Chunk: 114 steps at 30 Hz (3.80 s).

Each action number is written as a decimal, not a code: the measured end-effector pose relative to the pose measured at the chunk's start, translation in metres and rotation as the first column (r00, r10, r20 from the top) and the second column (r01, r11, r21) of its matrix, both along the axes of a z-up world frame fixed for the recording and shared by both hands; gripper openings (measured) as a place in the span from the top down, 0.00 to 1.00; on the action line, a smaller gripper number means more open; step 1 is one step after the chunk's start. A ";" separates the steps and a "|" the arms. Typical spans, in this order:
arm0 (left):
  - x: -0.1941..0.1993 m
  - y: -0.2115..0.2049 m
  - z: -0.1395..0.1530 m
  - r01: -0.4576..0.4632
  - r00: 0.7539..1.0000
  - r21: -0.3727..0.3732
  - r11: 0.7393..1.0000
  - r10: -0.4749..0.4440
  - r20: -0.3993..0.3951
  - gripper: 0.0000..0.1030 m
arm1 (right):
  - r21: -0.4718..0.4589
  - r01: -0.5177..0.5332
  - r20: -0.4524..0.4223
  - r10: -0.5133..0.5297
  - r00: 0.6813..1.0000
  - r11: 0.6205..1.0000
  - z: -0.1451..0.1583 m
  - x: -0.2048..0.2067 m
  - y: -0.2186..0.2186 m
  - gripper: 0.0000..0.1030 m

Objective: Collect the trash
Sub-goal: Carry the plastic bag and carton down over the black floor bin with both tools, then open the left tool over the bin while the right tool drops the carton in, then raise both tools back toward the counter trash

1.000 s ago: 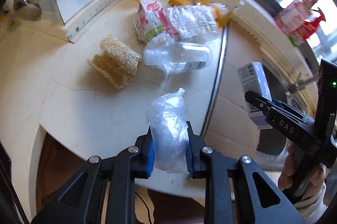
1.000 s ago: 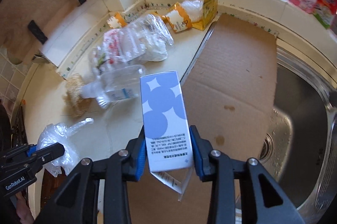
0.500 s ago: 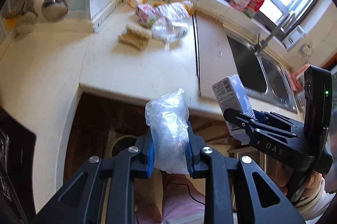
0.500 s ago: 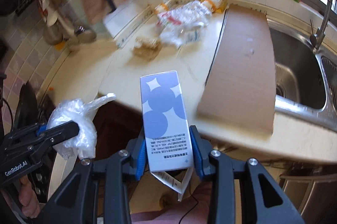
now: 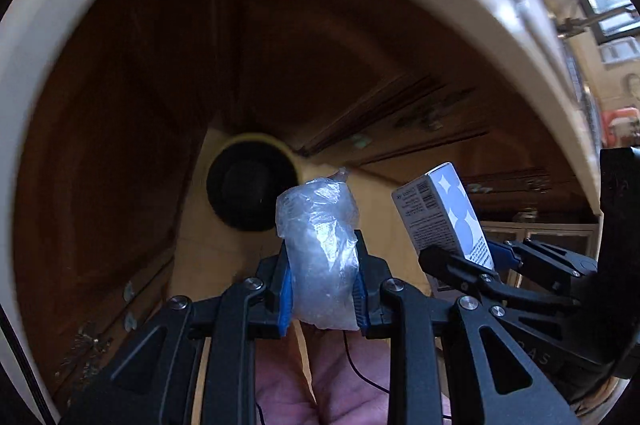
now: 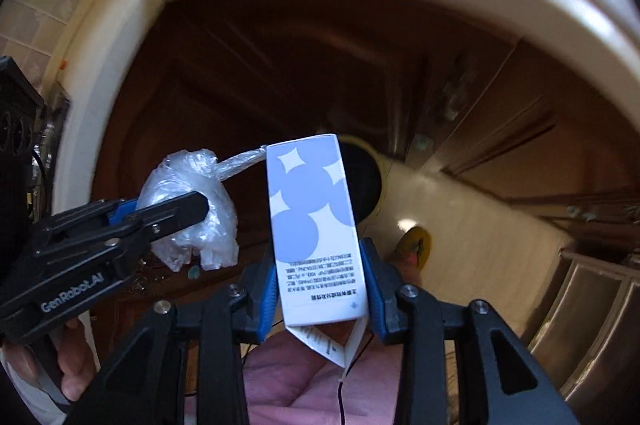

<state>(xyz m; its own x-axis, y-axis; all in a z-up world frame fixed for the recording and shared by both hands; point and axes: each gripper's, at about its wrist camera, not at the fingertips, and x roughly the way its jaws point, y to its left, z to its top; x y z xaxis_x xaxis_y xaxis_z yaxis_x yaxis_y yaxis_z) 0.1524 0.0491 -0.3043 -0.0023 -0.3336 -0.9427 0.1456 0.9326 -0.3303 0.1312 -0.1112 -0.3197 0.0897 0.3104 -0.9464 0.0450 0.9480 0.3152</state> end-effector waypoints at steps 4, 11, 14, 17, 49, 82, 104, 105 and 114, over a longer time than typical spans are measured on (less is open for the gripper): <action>0.010 0.009 -0.077 -0.017 0.992 0.029 0.999 0.020 -0.121 0.73 | -0.030 -0.037 -0.114 0.033 0.993 0.999 -0.067 0.013 0.017 0.64; 0.034 0.012 -0.129 -0.072 0.992 0.105 0.992 0.082 -0.100 0.34 | -0.048 -0.115 -0.205 0.103 0.973 0.992 -0.117 0.027 0.036 0.64; 0.038 0.011 -0.131 -0.062 0.995 0.156 0.986 0.073 -0.068 0.31 | -0.055 -0.143 -0.227 0.127 0.966 0.988 -0.127 0.031 0.038 0.64; 0.034 0.012 -0.127 -0.068 0.996 0.196 0.978 0.077 -0.037 0.28 | -0.052 -0.153 -0.241 0.137 0.961 0.987 -0.133 0.034 0.040 0.64; -0.018 0.058 -0.030 -0.158 0.979 0.213 0.964 0.124 0.164 0.25 | 0.009 -0.025 -0.139 0.026 0.990 1.000 -0.059 0.037 0.050 0.49; -0.080 -0.018 0.275 0.107 0.656 0.171 0.979 -0.199 0.728 0.03 | -0.239 0.224 0.495 -0.080 0.865 0.945 0.245 -0.090 -0.026 0.49; 0.104 -0.060 0.264 -0.103 0.777 0.065 0.993 0.039 0.629 0.01 | -0.039 0.163 0.551 -0.115 0.827 0.986 0.276 0.099 -0.118 0.49; 0.114 -0.064 0.260 -0.113 0.781 0.066 0.991 0.048 0.623 0.01 | -0.017 0.160 0.536 -0.126 0.835 0.987 0.271 0.113 -0.126 0.49; 0.218 -0.089 0.199 -0.283 0.826 -0.022 0.959 0.255 0.503 0.01 | 0.310 0.181 0.322 -0.282 0.904 0.933 0.203 0.226 -0.177 0.48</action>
